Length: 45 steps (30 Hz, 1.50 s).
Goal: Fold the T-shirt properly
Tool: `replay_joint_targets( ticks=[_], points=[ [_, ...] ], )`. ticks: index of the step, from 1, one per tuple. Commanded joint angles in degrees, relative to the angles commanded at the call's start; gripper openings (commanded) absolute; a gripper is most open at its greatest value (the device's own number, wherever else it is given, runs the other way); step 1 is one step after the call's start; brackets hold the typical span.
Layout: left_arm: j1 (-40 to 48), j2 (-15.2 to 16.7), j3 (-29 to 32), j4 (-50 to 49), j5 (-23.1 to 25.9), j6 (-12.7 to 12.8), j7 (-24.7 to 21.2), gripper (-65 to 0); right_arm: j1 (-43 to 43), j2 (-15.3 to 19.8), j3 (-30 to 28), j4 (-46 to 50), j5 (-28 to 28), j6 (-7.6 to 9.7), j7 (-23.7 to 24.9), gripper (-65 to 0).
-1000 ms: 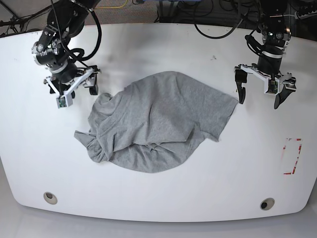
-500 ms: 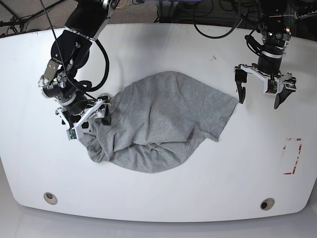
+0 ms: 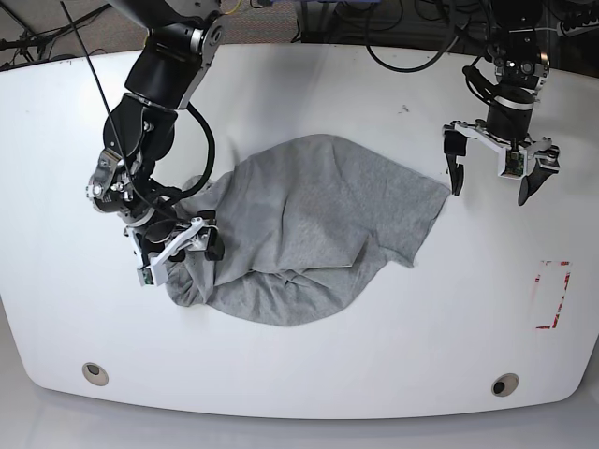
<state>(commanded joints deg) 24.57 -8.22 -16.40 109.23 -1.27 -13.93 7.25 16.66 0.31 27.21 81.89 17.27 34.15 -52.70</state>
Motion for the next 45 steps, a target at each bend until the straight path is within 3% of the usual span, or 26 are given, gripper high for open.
replay_joint_targets(
  ticks=[17,20,36,40,45],
  points=[
    [0.0,-0.1,0.0,-0.1,0.0,0.0,0.0,-1.3,0.4,3.6,-2.8,-6.1,-0.1,-0.18,6.6,-20.5],
    [0.0,-0.1,0.0,-0.3,0.0,0.0,0.0,-1.3,0.4,4.7,-3.0,-6.3,-0.1,-1.32,6.9,-20.5],
    [-0.1,-0.1,0.0,-0.2,0.1,0.0,0.0,-1.3,0.4,4.5,-3.2,-10.9,0.1,-2.02,9.9,-21.2],
    [-0.1,-0.1,0.0,-0.3,0.1,0.0,0.0,-1.3,0.4,3.6,-3.2,-10.9,0.1,-2.02,9.9,-29.8],
    [-0.1,-0.4,0.0,-0.4,0.1,0.0,0.0,-1.3,0.5,3.0,-3.2,-10.7,0.1,-2.02,9.9,-47.4]
  ],
)
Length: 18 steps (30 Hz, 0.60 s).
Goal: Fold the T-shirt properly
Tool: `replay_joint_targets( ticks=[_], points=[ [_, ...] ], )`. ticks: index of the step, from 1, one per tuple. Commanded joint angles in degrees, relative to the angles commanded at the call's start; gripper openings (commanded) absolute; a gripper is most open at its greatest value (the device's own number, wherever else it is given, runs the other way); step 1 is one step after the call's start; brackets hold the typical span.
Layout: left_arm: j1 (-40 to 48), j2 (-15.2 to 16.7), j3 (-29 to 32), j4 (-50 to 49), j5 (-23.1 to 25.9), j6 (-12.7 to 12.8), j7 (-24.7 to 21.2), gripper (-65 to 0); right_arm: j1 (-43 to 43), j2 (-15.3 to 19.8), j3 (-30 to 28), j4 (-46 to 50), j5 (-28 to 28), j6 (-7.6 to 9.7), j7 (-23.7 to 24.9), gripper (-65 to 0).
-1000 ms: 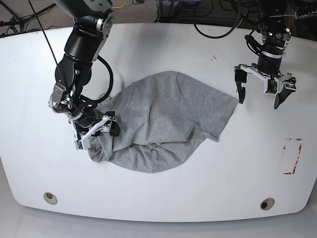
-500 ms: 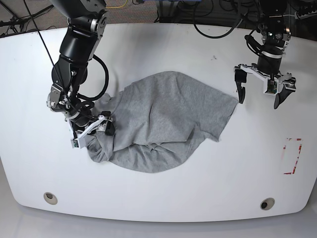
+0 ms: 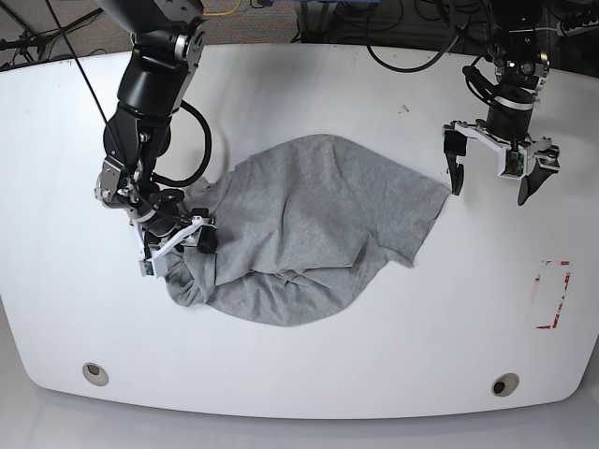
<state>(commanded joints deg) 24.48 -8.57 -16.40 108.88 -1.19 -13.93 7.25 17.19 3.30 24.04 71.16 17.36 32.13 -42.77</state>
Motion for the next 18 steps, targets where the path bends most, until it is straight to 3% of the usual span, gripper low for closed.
replay_joint_targets(
  ticks=[2,6,13,18],
  points=[
    [0.0,-0.4,0.1,0.0,0.0,0.0,0.1,-1.3,0.4,0.0,0.0,0.1,0.0,0.00,0.0,-55.3],
    [0.0,-0.4,0.7,0.0,0.0,0.0,0.1,-1.3,0.4,0.0,0.0,1.4,0.0,0.00,-0.3,-65.0],
    [0.0,-0.5,1.2,-0.1,0.0,-0.1,0.1,-1.3,-0.9,-0.1,0.0,9.1,0.4,0.00,-5.2,-65.0],
    [0.0,-0.4,1.8,-1.2,-0.2,-0.6,1.2,-1.3,-2.7,-1.4,0.3,20.5,0.4,0.00,-11.6,-65.0]
  ],
)
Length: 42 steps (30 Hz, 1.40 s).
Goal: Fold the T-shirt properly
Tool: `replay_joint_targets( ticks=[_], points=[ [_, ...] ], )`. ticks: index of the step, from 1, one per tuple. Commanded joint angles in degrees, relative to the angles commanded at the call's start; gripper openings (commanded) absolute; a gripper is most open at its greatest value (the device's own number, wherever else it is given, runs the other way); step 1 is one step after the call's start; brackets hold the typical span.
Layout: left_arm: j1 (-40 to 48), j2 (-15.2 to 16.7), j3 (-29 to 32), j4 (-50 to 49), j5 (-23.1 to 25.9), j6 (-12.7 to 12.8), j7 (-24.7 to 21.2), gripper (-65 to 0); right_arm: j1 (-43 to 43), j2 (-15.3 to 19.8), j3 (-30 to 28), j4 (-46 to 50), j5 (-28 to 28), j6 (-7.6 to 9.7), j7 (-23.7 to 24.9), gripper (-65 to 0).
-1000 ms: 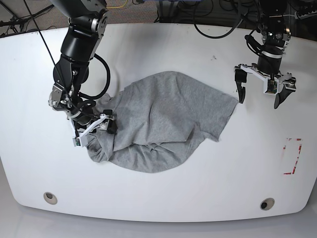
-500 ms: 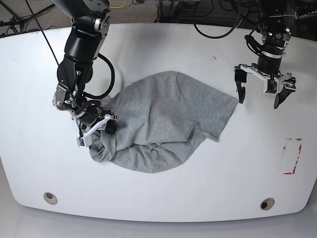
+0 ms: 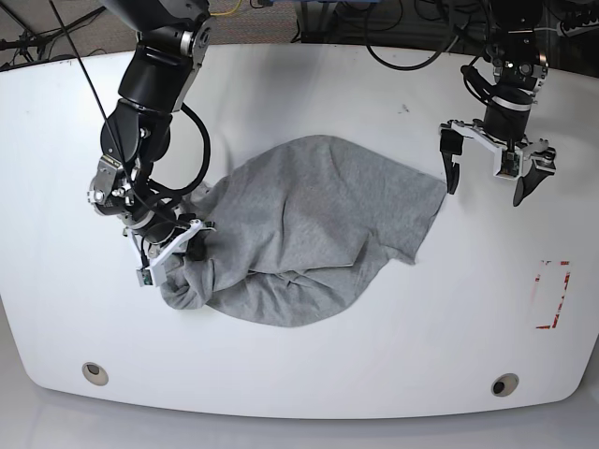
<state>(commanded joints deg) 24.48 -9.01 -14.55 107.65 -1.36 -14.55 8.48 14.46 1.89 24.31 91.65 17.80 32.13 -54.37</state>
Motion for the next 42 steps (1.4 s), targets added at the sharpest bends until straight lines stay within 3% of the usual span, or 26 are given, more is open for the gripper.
replay_joint_targets(
  ticks=[6,13,19,25,29,40,42],
  points=[
    [-2.7,0.4,0.0,-2.2,0.0,-2.5,3.1,-1.3,-0.7,0.0,-0.2,12.6,-0.1,0.00,-5.2,-65.0],
    [-3.9,0.4,0.2,-2.8,-0.3,-2.5,4.9,-1.3,0.6,1.6,-0.8,21.7,0.1,0.62,-6.5,-65.0],
    [-4.2,0.5,0.3,-3.0,-0.3,-2.5,4.9,-1.3,5.3,6.2,-5.7,23.3,0.1,0.70,-6.3,-65.0],
    [-4.3,0.5,0.3,-3.8,-0.3,-2.5,4.9,-1.3,11.8,7.9,-9.4,23.3,-0.1,1.41,-5.9,-65.0],
    [-4.3,1.8,0.3,-3.9,-0.3,-2.5,4.9,-1.3,16.5,10.9,-12.8,23.1,0.0,1.41,-5.9,-65.0],
    [-4.4,2.6,0.6,-3.8,-0.4,-2.6,4.9,-1.3,27.8,14.0,-18.9,23.3,0.0,1.49,-5.8,-65.0],
    [-4.4,3.3,1.2,-3.9,-0.4,-2.6,4.9,-1.3,30.0,14.8,-19.8,23.5,0.0,2.20,-5.8,-65.0]
  ],
)
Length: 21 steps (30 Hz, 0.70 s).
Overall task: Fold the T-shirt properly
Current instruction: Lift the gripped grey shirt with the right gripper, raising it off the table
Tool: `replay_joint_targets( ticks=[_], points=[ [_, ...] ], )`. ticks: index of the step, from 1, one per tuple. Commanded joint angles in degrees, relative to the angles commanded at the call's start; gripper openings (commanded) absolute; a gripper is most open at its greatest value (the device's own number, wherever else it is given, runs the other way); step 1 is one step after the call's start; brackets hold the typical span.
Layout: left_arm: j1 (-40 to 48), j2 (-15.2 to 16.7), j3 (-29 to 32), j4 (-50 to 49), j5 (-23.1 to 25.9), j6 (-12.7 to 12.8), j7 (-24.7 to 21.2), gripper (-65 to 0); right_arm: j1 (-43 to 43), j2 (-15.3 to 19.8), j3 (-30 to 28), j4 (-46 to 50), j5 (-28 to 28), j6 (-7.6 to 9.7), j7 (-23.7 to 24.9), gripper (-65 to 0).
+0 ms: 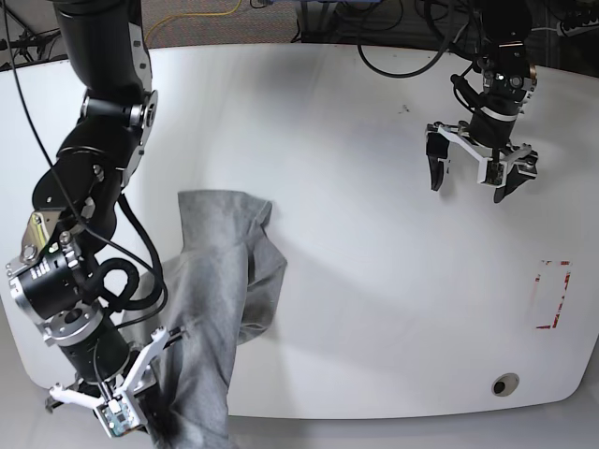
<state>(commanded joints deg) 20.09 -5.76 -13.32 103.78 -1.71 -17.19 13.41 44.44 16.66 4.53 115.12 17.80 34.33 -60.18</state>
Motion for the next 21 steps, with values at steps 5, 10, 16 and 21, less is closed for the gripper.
replay_joint_targets(
  ticks=[5,10,16,21],
  points=[
    [-0.2,1.8,0.1,0.1,0.0,0.0,0.0,-1.3,4.9,0.3,-0.6,0.1,0.0,3.60,0.0,-65.0],
    [-2.0,3.3,0.0,0.3,0.1,0.0,0.0,-1.3,9.7,-0.5,-1.0,-0.1,0.0,5.10,0.0,-65.0],
    [-2.5,3.3,0.3,0.3,0.0,0.0,0.0,-1.3,15.0,-0.4,-5.1,0.0,0.0,5.10,-0.2,-65.0],
    [-4.0,4.6,0.3,0.2,0.0,0.0,0.0,-1.3,18.4,-0.8,-7.6,0.0,0.0,5.01,-0.2,-65.0]
  ],
)
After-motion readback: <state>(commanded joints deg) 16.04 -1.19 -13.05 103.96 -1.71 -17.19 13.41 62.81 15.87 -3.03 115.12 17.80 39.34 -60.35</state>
